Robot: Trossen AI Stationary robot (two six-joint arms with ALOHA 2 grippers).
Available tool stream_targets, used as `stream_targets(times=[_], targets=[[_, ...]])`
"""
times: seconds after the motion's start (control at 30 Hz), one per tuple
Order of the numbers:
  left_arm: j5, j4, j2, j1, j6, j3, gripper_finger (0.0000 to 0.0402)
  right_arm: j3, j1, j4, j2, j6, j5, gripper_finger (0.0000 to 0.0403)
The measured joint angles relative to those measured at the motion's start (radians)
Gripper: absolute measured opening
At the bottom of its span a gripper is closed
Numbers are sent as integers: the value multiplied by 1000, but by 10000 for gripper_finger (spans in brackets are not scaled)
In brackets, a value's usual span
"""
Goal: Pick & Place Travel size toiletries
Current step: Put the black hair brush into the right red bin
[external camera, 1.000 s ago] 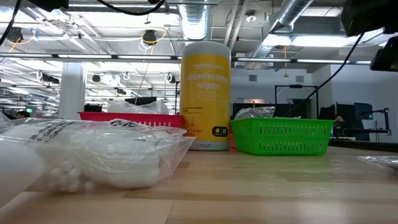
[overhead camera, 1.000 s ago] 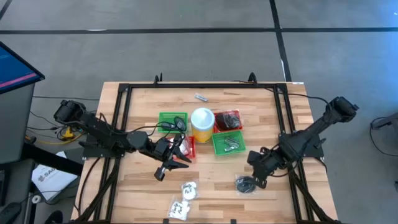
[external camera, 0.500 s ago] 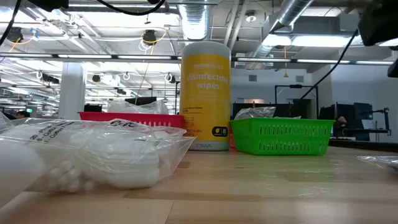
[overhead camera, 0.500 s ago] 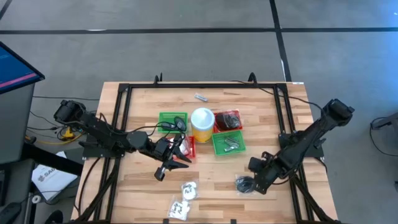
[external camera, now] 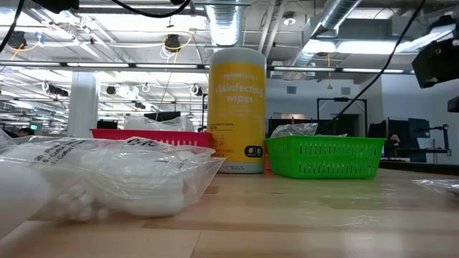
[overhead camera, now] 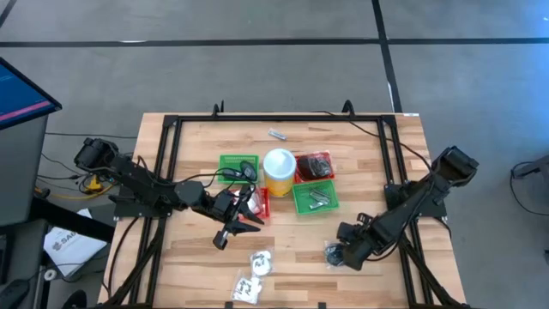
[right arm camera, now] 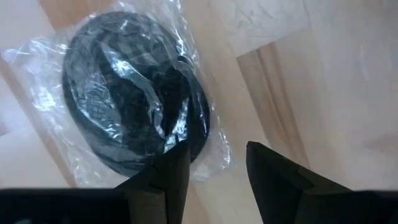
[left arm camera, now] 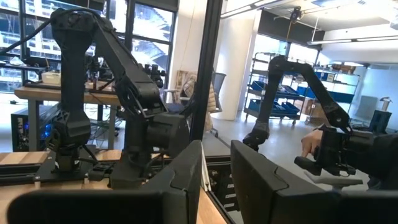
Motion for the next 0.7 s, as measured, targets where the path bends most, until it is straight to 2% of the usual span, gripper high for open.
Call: stream_targets(times=[0.37,0.7], targets=[[0,0,0,0,0,0,76,3,0,36,52,-3,-3,146],[0,0,0,0,0,0,76,2,0,49,53,-3,-5,99]])
